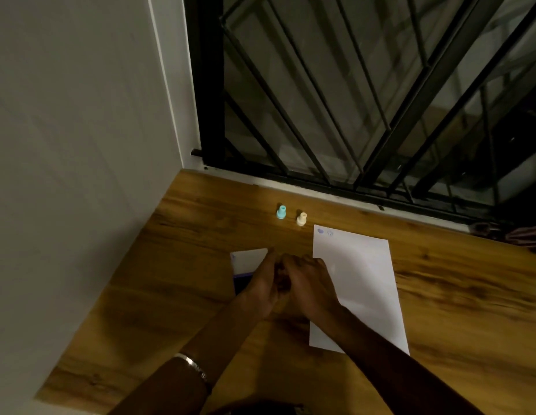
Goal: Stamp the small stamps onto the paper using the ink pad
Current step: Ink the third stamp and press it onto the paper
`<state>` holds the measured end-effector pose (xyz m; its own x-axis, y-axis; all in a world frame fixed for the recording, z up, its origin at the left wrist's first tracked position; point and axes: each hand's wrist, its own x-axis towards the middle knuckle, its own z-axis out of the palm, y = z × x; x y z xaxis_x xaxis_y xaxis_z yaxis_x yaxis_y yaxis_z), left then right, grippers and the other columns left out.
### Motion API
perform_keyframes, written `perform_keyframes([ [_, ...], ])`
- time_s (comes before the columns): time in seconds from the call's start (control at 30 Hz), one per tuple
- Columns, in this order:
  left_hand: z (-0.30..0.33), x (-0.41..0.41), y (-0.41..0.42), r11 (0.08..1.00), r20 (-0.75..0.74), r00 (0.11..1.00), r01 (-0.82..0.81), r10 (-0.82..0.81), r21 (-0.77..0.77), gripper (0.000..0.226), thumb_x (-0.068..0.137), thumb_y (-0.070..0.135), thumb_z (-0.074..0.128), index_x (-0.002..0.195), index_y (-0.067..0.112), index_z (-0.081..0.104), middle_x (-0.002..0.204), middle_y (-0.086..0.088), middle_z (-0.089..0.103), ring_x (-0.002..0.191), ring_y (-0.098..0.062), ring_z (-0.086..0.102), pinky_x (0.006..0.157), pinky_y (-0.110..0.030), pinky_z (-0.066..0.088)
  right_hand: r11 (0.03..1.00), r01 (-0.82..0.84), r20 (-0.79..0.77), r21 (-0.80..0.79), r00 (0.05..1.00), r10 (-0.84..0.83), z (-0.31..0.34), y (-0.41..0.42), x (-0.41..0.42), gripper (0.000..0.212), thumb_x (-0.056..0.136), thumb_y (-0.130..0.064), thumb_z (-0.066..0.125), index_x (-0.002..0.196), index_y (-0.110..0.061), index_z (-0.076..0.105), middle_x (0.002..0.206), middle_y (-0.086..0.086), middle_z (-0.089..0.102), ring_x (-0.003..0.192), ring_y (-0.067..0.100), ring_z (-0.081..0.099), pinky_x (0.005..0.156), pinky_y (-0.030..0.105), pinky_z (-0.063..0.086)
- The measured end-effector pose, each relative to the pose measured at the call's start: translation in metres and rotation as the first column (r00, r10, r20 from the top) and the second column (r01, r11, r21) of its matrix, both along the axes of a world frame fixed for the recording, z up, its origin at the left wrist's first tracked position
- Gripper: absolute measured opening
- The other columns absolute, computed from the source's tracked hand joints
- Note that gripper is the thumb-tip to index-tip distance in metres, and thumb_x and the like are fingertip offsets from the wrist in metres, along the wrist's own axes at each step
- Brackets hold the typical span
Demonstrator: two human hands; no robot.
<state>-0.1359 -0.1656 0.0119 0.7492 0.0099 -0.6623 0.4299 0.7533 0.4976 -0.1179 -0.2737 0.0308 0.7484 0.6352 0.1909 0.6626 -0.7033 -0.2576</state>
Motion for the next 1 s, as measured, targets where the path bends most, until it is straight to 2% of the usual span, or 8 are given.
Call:
perform_keyframes([
  [0.13, 0.002, 0.007, 0.001, 0.993, -0.005, 0.995, 0.103, -0.102, 0.055, 0.041, 0.09, 0.059, 0.048, 0.102, 0.022, 0.062, 0.101, -0.004, 0.069, 0.096, -0.02, 0.063, 0.064, -0.033, 0.052, 1.0, 0.015, -0.018, -0.014, 1.0, -0.015, 0.0, -0.001, 0.01, 0.015, 0.086, -0.019, 0.064, 0.101, -0.013, 0.062, 0.094, 0.009, 0.069, 0.09, 0.029, 0.064, 0.081, 0.042, 0.048],
  [0.23, 0.005, 0.017, 0.006, 0.946, 0.048, 0.966, 0.239, -0.256, 0.22, 0.048, 0.09, 0.068, 0.034, 0.098, 0.031, 0.063, 0.097, 0.005, 0.069, 0.096, -0.016, 0.064, 0.071, -0.03, 0.053, 0.999, 0.014, -0.034, -0.036, 0.999, -0.016, 0.003, -0.001, 0.025, 0.015, 0.09, -0.016, 0.057, 0.105, -0.013, 0.06, 0.104, 0.009, 0.066, 0.101, 0.027, 0.06, 0.088, 0.042, 0.047],
  [0.33, 0.013, 0.036, 0.012, 0.882, 0.04, 0.962, 0.231, -0.271, 0.412, 0.044, 0.095, 0.062, 0.031, 0.095, 0.031, 0.062, 0.096, 0.003, 0.069, 0.091, -0.018, 0.066, 0.077, -0.033, 0.055, 1.0, 0.014, 0.0, -0.014, 1.0, -0.014, 0.011, 0.0, 0.045, 0.013, 0.089, -0.014, 0.06, 0.102, -0.018, 0.062, 0.109, 0.006, 0.065, 0.105, 0.024, 0.058, 0.087, 0.041, 0.047],
  [0.47, -0.001, 0.063, 0.028, 0.659, 0.062, 0.976, 0.094, -0.209, 0.747, 0.023, 0.099, 0.033, 0.047, 0.087, 0.02, 0.061, 0.097, -0.012, 0.065, 0.092, -0.03, 0.062, 0.087, -0.044, 0.051, 0.996, 0.079, 0.063, -0.029, 0.995, -0.077, 0.019, 0.003, 0.082, 0.015, 0.086, -0.013, 0.064, 0.1, -0.018, 0.067, 0.114, 0.009, 0.065, 0.111, 0.03, 0.055, 0.092, 0.044, 0.041],
  [0.6, -0.01, 0.083, 0.045, 0.333, 0.086, 0.952, 0.017, -0.292, 0.943, 0.024, 0.098, 0.021, 0.05, 0.101, 0.001, 0.062, 0.081, -0.01, 0.059, 0.072, -0.02, 0.054, 0.066, -0.033, 0.044, 0.986, 0.134, 0.035, -0.095, 0.991, -0.131, 0.013, 0.012, 0.12, 0.017, 0.09, -0.017, 0.054, 0.103, -0.014, 0.066, 0.115, 0.01, 0.064, 0.111, 0.029, 0.053, 0.097, 0.044, 0.038],
  [0.7, -0.012, 0.104, 0.053, 0.235, 0.05, 0.929, 0.041, -0.366, 0.971, 0.026, 0.097, 0.025, 0.052, 0.114, 0.006, 0.06, 0.095, -0.014, 0.066, 0.079, -0.026, 0.062, 0.07, -0.037, 0.051, 0.983, 0.15, 0.028, -0.108, 0.989, -0.148, 0.007, 0.019, 0.141, 0.017, 0.088, -0.019, 0.058, 0.103, -0.016, 0.067, 0.114, 0.007, 0.065, 0.112, 0.028, 0.052, 0.098, 0.042, 0.035],
  [0.83, -0.025, 0.126, 0.058, 0.057, -0.055, 0.905, 0.087, -0.421, 0.995, 0.044, 0.09, 0.034, 0.061, 0.129, 0.014, 0.053, 0.126, -0.013, 0.058, 0.113, -0.028, 0.055, 0.095, -0.046, 0.048, 0.955, 0.146, 0.044, -0.258, 0.989, -0.14, -0.002, 0.027, 0.16, 0.02, 0.086, -0.023, 0.061, 0.105, -0.021, 0.066, 0.118, 0.004, 0.063, 0.116, 0.025, 0.05, 0.102, 0.041, 0.033],
  [1.0, -0.038, 0.142, 0.053, -0.08, -0.041, 0.905, 0.008, -0.423, 0.997, 0.041, 0.083, 0.03, 0.069, 0.12, 0.014, 0.06, 0.123, -0.013, 0.059, 0.117, -0.03, 0.051, 0.1, -0.04, 0.039, 0.941, 0.145, 0.062, -0.307, 0.989, -0.132, -0.012, 0.03, 0.175, 0.02, 0.084, -0.03, 0.064, 0.101, -0.021, 0.067, 0.112, 0.005, 0.064, 0.112, 0.028, 0.051, 0.099, 0.043, 0.032],
])
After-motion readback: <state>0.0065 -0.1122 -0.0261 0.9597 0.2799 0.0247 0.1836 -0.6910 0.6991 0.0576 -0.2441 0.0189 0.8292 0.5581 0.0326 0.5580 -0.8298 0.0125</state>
